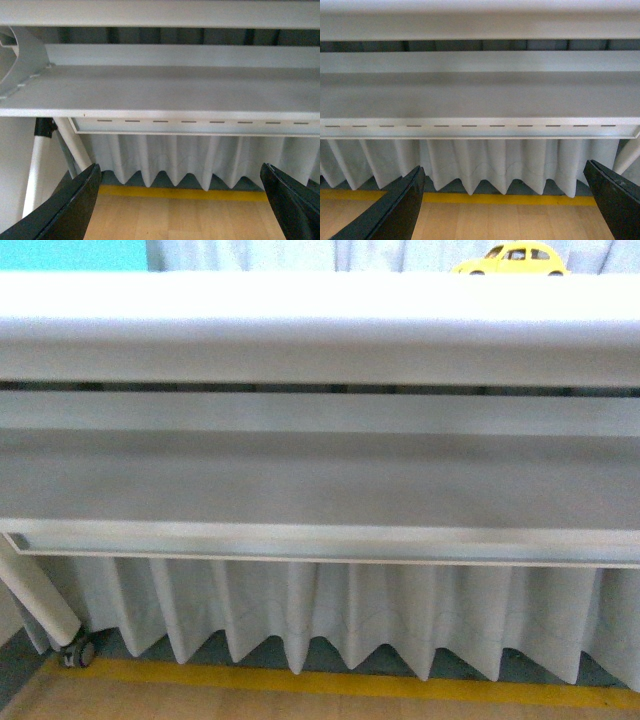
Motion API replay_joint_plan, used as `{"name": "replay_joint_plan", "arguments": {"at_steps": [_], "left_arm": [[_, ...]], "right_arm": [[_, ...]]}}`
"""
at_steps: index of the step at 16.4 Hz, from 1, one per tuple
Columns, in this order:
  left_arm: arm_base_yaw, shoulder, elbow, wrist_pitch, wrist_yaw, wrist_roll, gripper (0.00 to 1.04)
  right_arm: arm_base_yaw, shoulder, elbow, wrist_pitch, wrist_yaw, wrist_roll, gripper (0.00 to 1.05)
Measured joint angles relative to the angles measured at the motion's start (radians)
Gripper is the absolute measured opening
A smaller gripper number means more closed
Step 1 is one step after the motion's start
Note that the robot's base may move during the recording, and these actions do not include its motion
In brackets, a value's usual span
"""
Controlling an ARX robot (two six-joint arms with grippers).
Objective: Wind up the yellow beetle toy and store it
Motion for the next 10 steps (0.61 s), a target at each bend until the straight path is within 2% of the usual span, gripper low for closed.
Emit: {"name": "replay_joint_plan", "arguments": {"at_steps": [10], "left_arm": [[0.000, 0.000, 0.000, 0.001, 0.000, 0.000, 0.98]], "right_arm": [[0.000, 0.000, 0.000, 0.001, 0.001, 0.000, 0.98]]}}
